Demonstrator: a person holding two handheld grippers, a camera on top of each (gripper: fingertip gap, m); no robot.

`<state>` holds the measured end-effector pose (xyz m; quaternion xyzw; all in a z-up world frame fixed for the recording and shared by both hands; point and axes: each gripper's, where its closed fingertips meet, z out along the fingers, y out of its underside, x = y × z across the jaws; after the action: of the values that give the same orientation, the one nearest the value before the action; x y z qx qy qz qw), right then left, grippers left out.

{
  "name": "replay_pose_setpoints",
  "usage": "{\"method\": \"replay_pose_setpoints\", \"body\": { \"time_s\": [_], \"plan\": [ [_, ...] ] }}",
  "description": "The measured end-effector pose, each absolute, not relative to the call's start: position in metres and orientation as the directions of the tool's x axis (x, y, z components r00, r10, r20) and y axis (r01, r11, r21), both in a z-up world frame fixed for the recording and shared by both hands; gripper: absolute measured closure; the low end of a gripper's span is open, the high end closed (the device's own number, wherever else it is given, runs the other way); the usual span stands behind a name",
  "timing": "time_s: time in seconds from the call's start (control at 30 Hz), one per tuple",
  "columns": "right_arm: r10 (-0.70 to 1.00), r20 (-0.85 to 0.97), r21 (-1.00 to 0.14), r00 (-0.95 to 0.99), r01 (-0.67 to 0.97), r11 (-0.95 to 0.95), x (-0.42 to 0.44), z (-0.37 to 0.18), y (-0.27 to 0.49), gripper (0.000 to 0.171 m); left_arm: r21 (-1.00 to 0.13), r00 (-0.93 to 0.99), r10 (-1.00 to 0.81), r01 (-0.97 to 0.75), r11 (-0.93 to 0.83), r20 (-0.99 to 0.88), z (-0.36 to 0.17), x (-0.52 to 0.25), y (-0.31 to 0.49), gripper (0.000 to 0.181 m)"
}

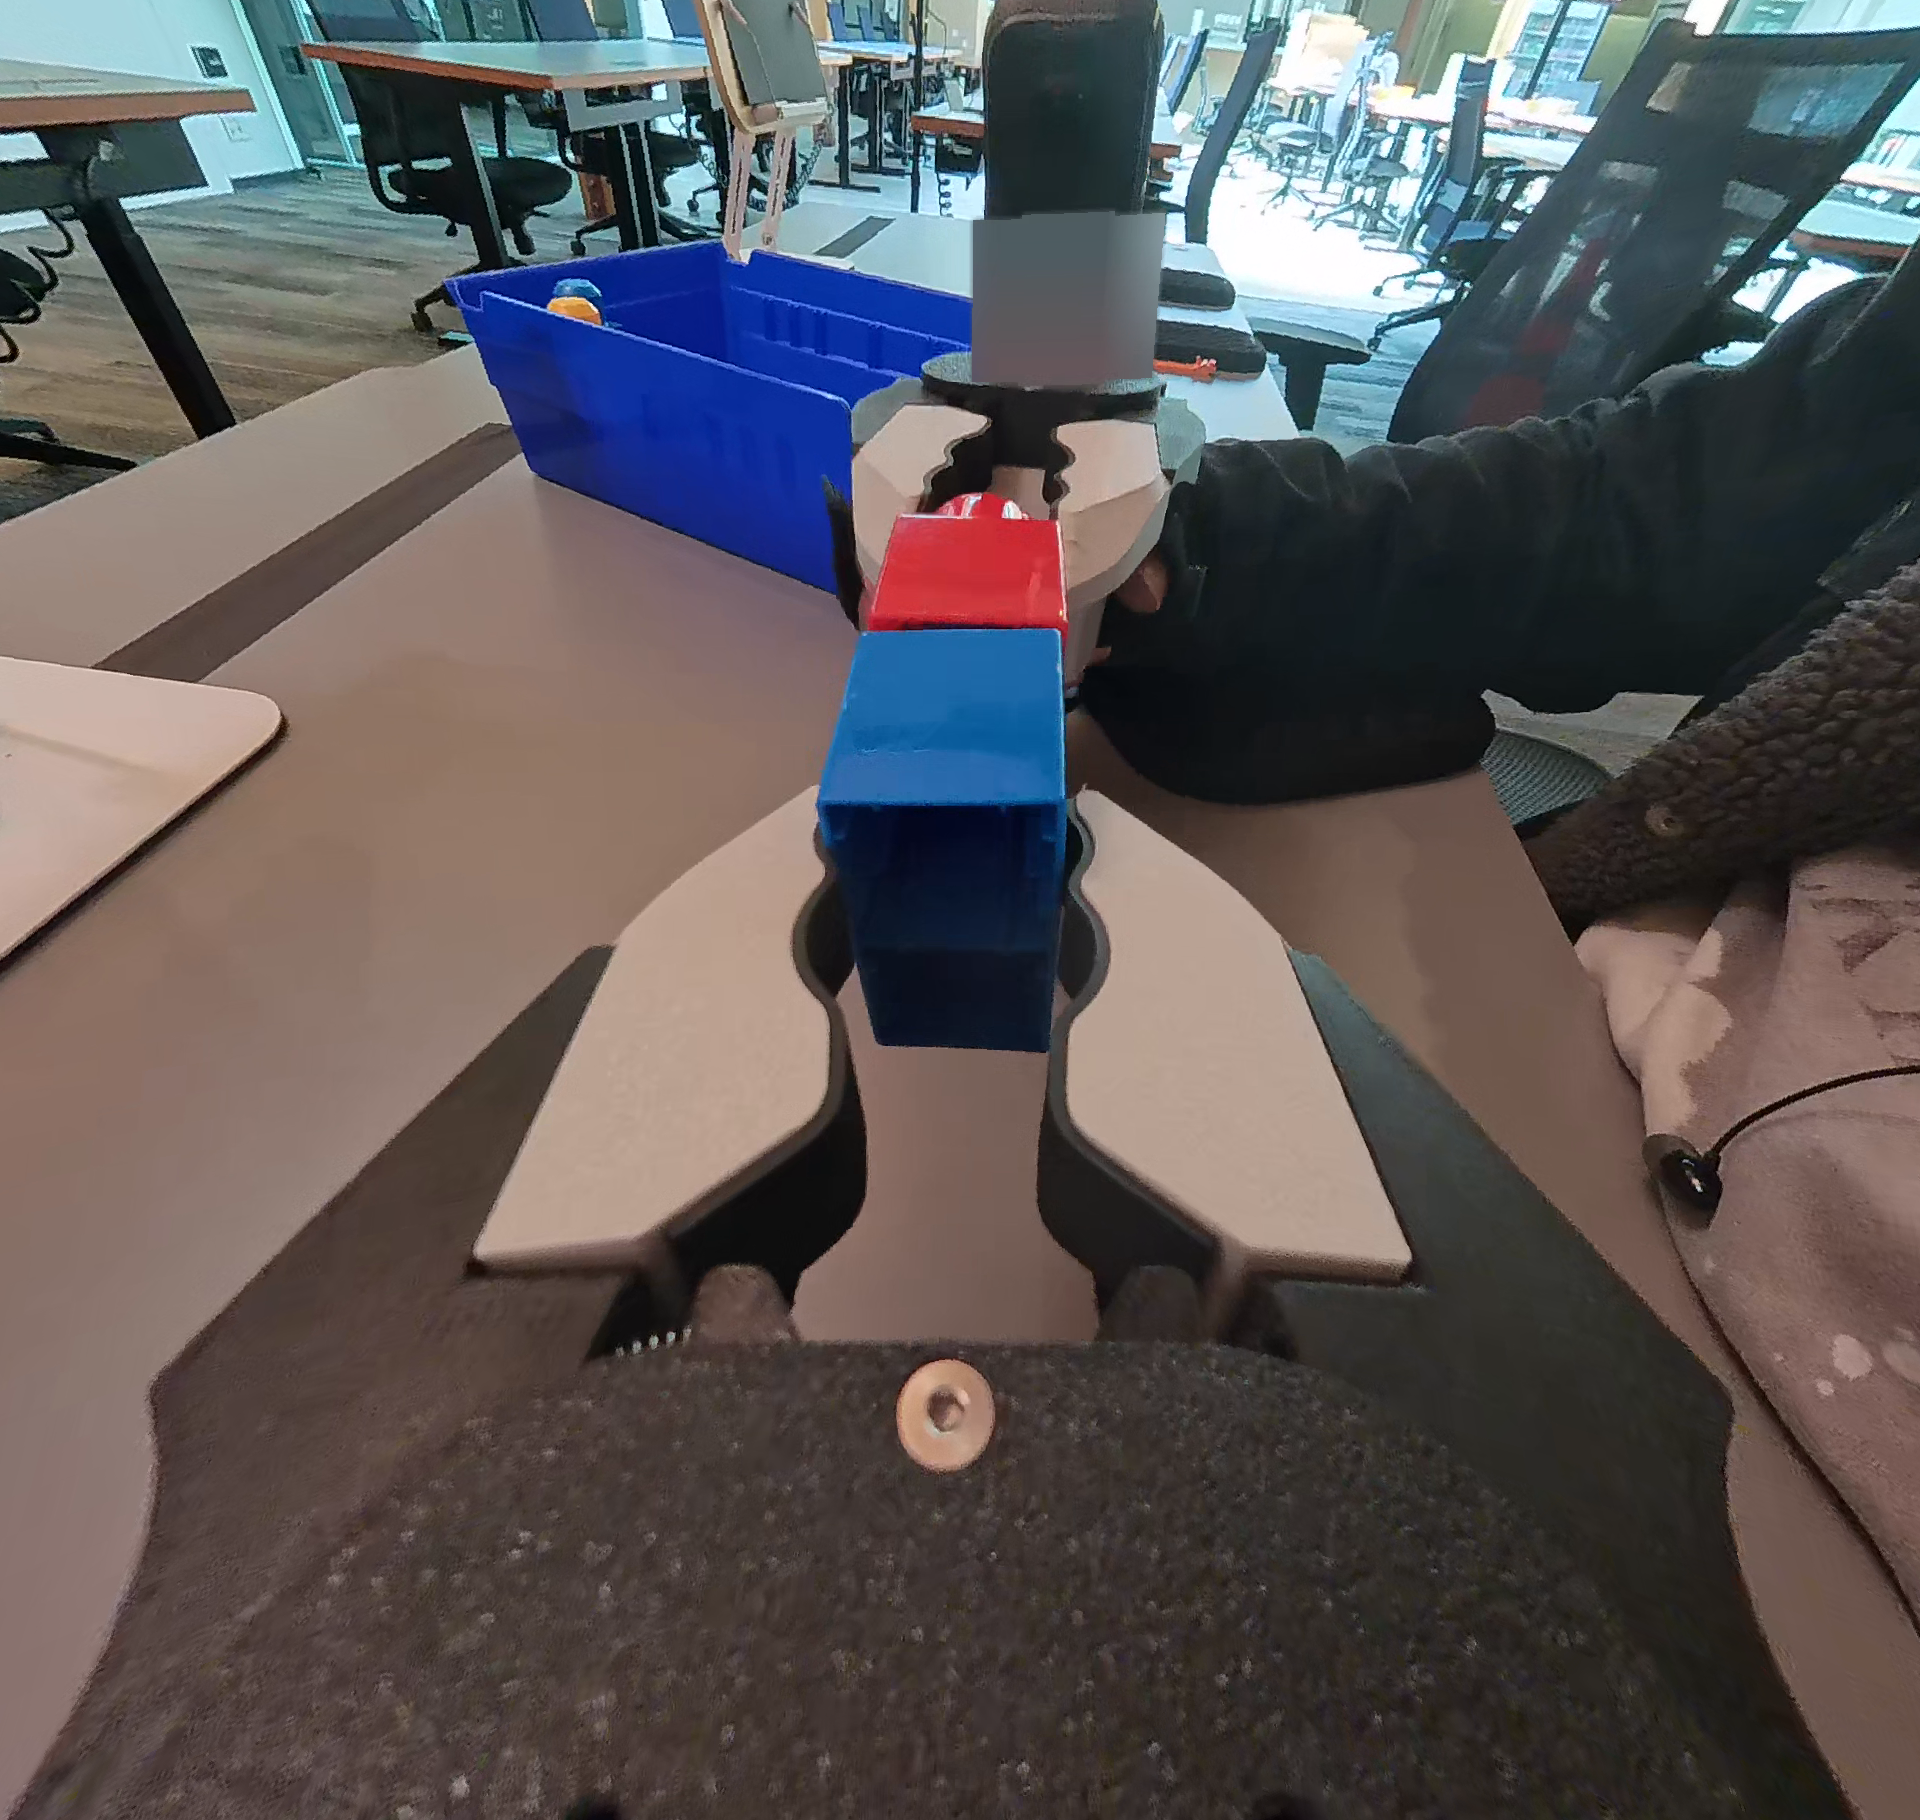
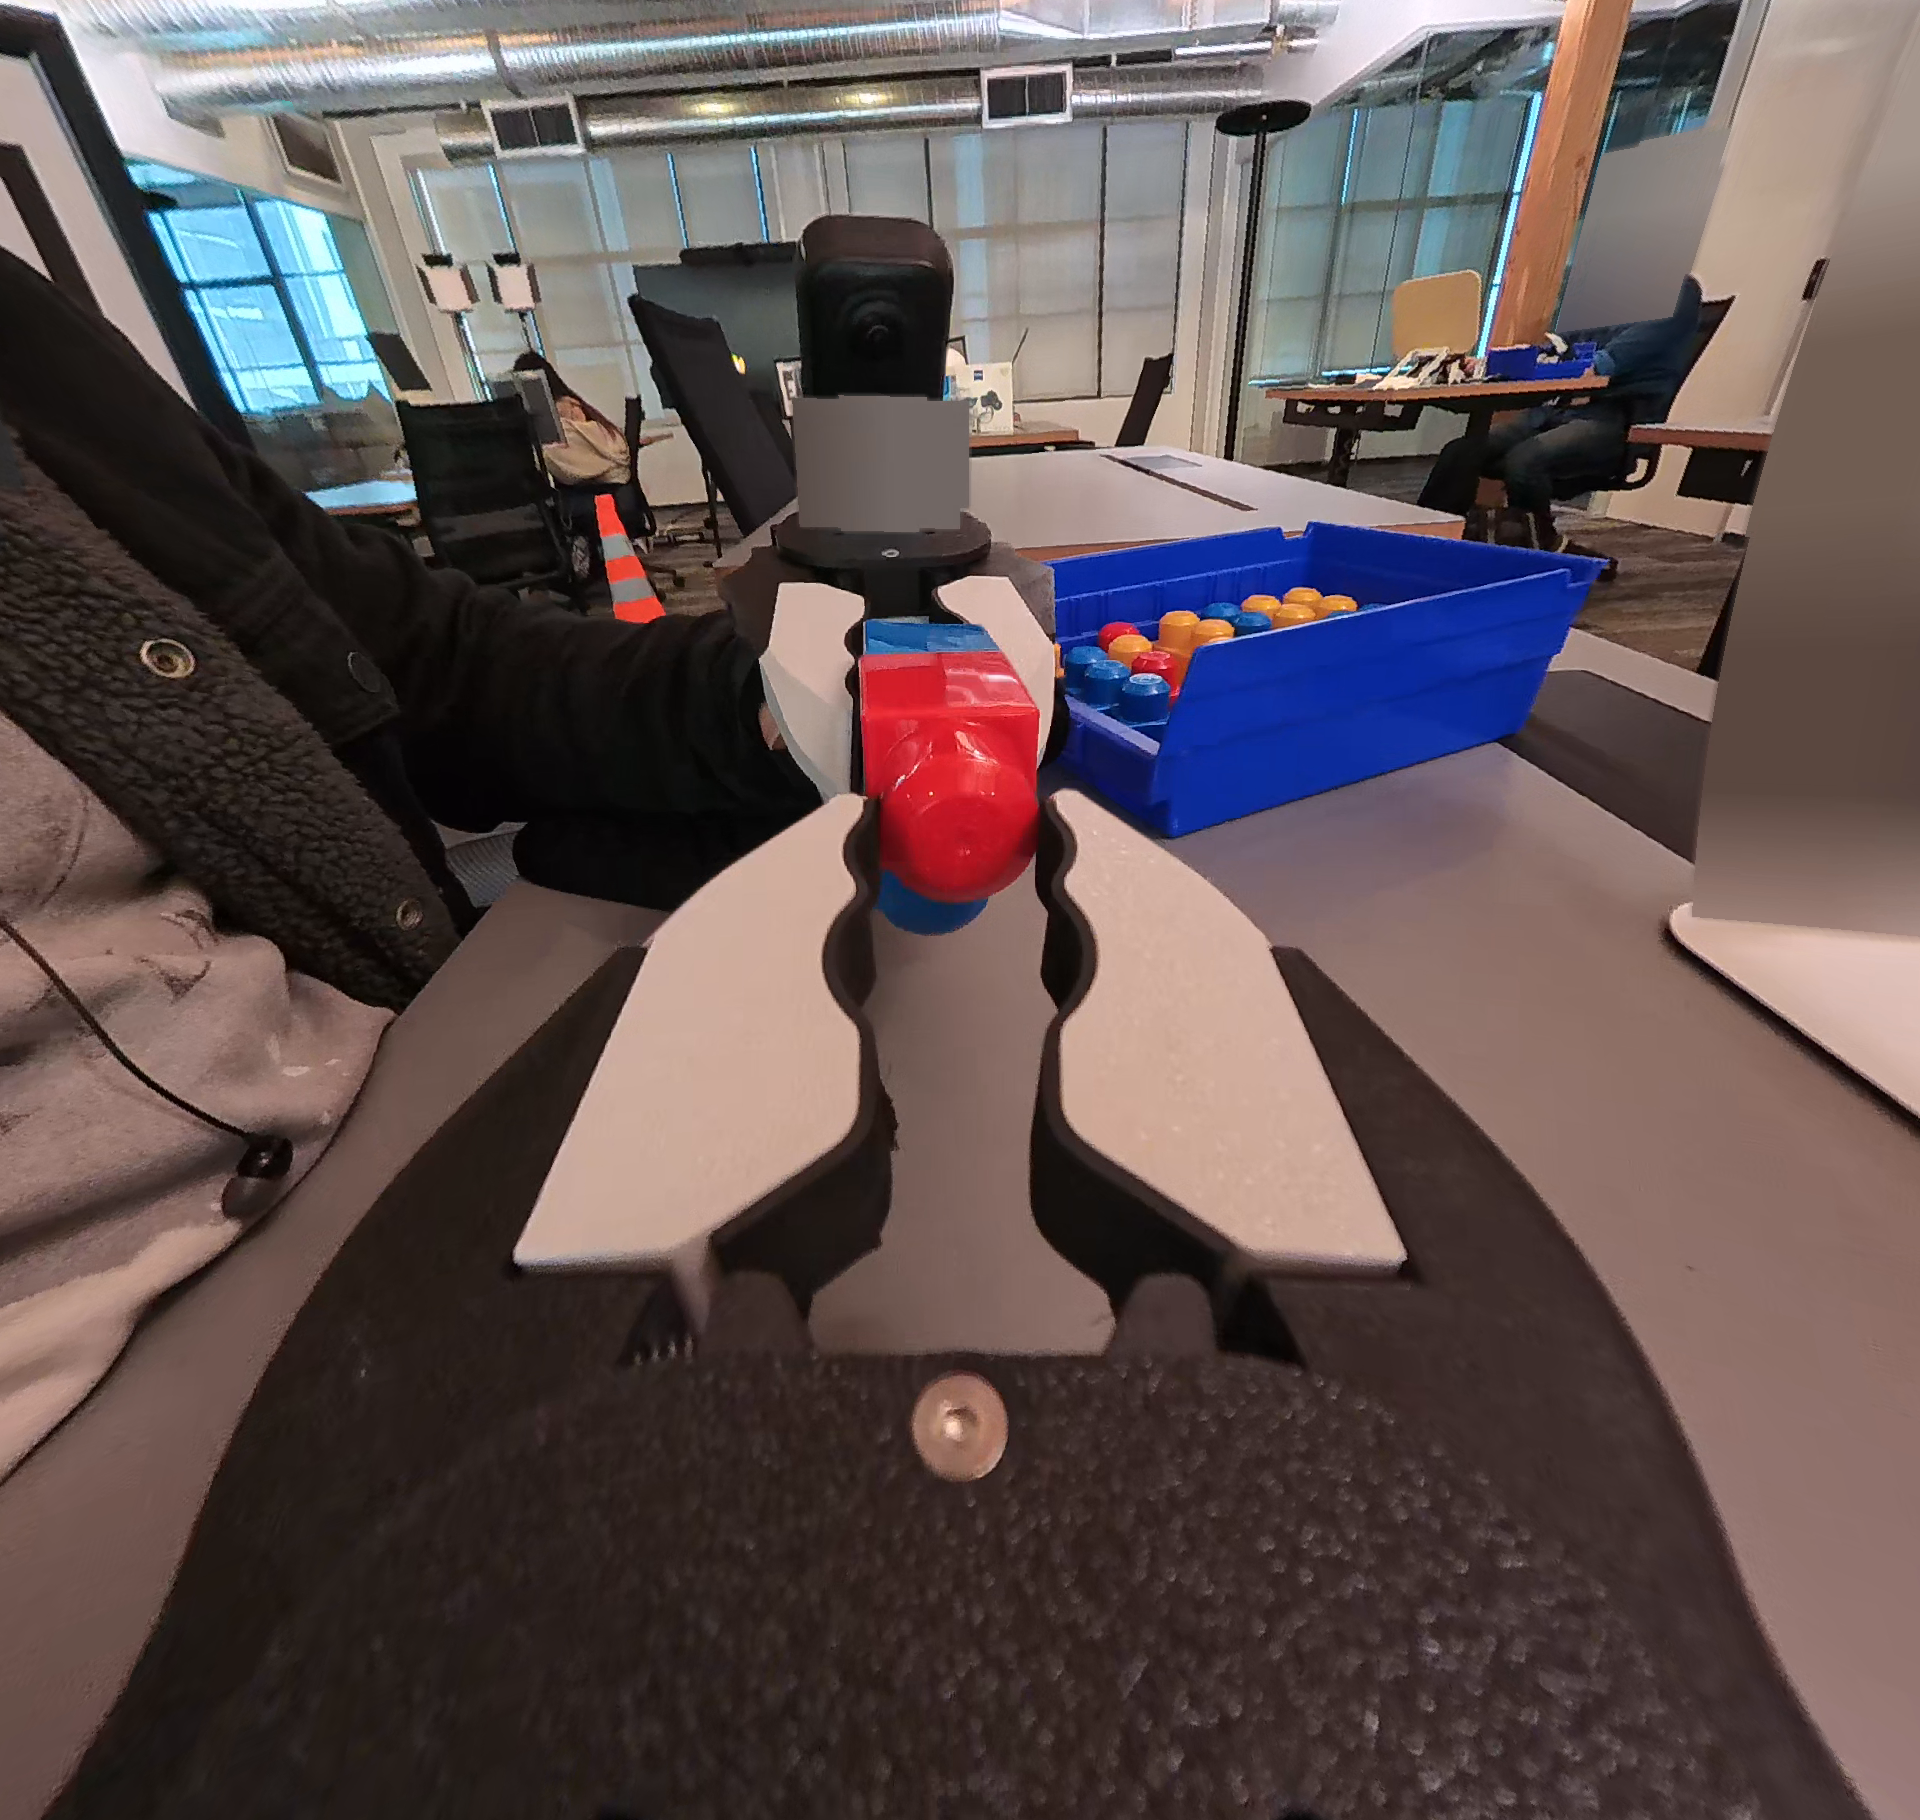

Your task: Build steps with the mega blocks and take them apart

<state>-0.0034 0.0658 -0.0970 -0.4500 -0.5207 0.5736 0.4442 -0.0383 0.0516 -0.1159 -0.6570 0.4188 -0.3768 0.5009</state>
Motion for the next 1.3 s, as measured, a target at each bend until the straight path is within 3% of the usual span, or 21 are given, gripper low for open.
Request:
{"method": "replay_pose_setpoints", "body": {
  "time_s": [0.43, 0.63, 1.3],
  "plan": [
    [0.979, 0.025, -0.993, -0.204, 0.107, 0.048, -0.005, -0.122, 0.06, 0.143, -0.94, 0.346, -0.938, -0.314, -0.135, 0.019, -0.137, -0.04, 0.047, 0.145],
    [0.981, -0.019, -0.982, -0.192, 0.19, 0.018, -0.006, -0.133, 0.063, 0.142, -0.913, 0.372, -0.921, -0.406, -0.051, -0.114, -0.144, -0.042, 0.051, 0.144],
    [0.981, -0.005, -0.978, -0.195, 0.205, 0.036, -0.007, -0.135, 0.058, 0.142, -0.864, 0.33, -0.876, -0.475, 0.168, -0.352, -0.143, -0.043, 0.05, 0.144]
  ]
}}
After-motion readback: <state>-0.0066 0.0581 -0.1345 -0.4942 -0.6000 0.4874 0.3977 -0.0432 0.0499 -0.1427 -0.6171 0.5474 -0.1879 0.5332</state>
